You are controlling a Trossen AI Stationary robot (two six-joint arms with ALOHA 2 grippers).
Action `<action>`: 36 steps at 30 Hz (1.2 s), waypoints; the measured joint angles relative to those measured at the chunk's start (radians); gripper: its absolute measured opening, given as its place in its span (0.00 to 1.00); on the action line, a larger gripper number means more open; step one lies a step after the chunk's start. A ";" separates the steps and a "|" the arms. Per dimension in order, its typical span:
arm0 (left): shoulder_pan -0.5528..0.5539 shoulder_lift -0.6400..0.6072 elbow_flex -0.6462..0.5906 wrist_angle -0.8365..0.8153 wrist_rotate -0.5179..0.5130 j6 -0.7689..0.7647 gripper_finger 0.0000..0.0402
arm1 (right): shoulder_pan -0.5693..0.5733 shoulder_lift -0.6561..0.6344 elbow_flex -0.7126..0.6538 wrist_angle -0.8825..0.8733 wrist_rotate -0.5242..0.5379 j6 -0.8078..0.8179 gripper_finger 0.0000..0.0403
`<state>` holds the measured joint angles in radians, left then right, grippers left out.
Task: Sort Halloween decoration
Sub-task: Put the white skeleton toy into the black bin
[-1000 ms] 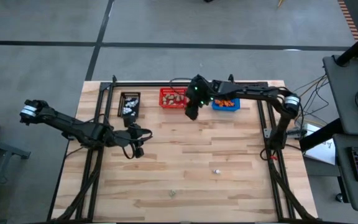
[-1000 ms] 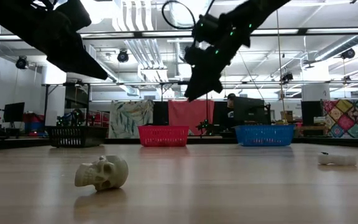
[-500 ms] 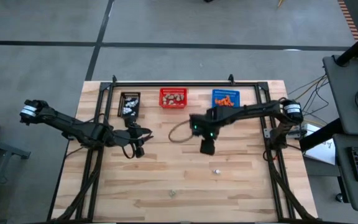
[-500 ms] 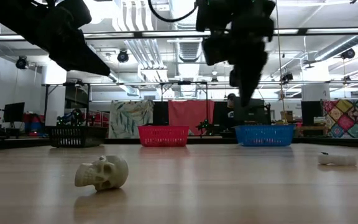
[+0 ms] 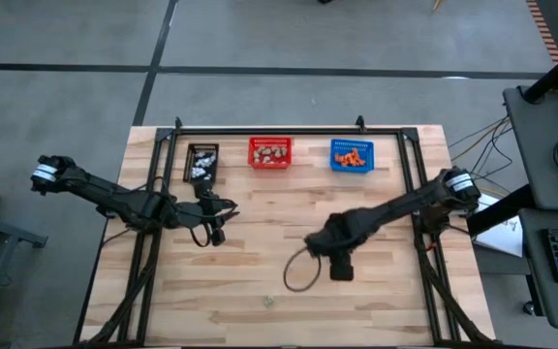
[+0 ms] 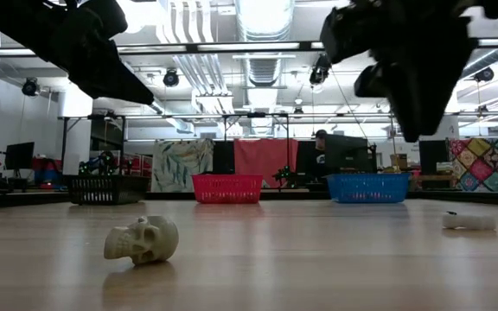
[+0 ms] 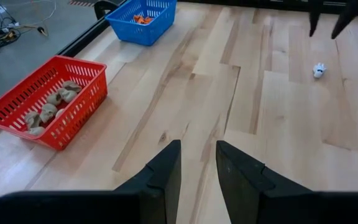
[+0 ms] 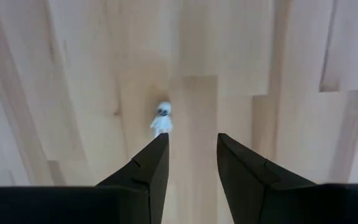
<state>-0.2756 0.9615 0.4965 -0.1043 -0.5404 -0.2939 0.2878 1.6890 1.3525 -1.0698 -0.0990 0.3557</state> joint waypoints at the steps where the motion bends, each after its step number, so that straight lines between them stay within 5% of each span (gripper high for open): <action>1: 0.000 0.000 0.000 0.000 0.000 0.000 0.21 | 0.018 0.000 0.000 0.000 0.010 0.018 0.31; 17: 0.000 0.000 0.000 0.003 0.000 -0.001 0.21 | 0.184 0.004 -0.056 0.063 0.101 0.233 0.45; 36: 0.000 0.000 0.000 0.004 0.000 -0.004 0.21 | 0.188 0.004 -0.293 0.330 0.128 0.307 0.43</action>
<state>-0.2756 0.9615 0.4965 -0.1005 -0.5400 -0.2977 0.4759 1.6928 1.0591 -0.7400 0.0292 0.6624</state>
